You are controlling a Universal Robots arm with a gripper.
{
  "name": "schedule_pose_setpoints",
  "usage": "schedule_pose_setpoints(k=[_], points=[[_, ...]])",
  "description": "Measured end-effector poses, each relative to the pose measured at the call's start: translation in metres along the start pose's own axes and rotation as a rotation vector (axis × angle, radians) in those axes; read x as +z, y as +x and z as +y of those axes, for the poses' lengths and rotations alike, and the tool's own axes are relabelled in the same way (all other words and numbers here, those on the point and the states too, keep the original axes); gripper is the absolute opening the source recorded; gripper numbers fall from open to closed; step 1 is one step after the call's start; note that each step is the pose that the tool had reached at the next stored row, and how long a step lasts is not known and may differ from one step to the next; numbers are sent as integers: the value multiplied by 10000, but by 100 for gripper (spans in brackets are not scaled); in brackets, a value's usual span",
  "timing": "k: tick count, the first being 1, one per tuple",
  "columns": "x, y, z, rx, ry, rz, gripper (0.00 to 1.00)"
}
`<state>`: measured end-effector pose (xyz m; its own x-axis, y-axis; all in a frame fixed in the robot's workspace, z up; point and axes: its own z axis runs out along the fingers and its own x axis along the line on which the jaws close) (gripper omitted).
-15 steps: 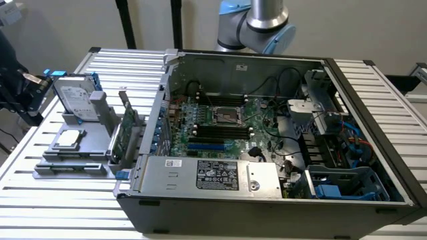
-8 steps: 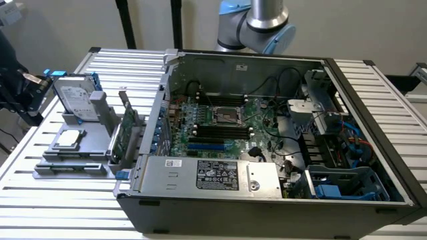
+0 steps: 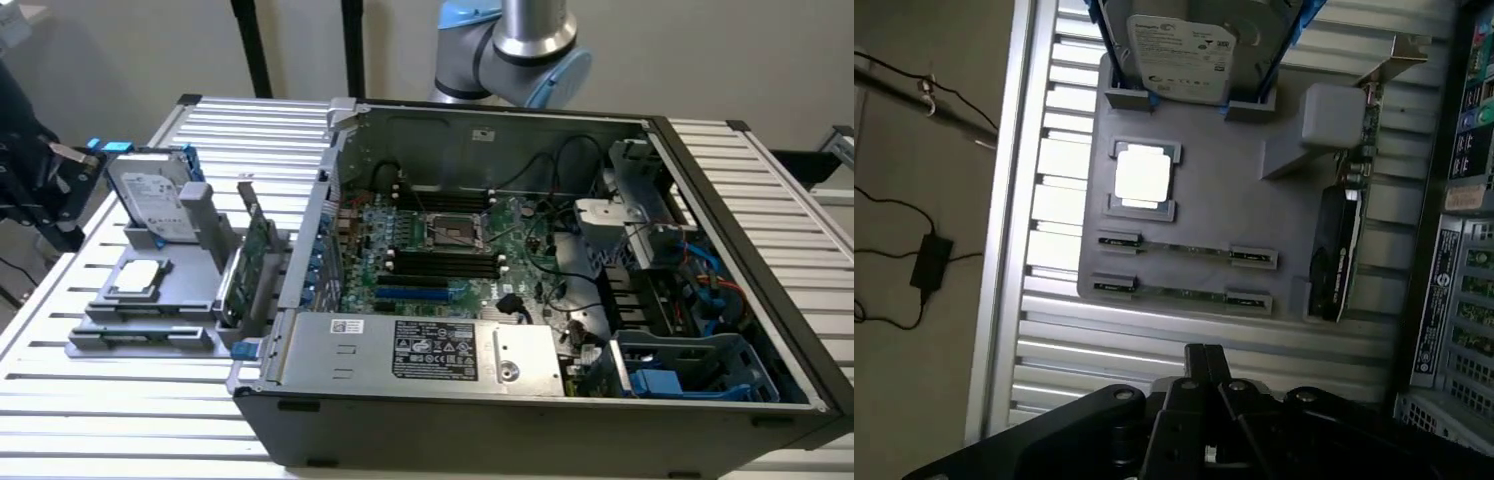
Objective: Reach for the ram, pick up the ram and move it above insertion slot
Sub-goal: 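Pick up the ram and move it above insertion slot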
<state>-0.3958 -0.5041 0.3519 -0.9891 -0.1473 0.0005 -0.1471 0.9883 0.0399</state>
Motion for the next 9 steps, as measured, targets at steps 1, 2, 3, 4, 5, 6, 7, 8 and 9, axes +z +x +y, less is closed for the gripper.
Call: schedule_pose_setpoints(k=[1,2,3,4,5,6,7,8,9], points=[[0,0,0,-181,0,7,11],[0,0,0,-366,0,14,11],[0,0,0,-546,0,22,11],[0,0,0,-725,0,29,11],[0,0,0,-905,0,36,11],[0,0,0,-1085,0,44,11],[1,0,0,-1269,0,50,11],[0,0,0,-1450,0,58,11],[0,0,0,-1629,0,65,11]])
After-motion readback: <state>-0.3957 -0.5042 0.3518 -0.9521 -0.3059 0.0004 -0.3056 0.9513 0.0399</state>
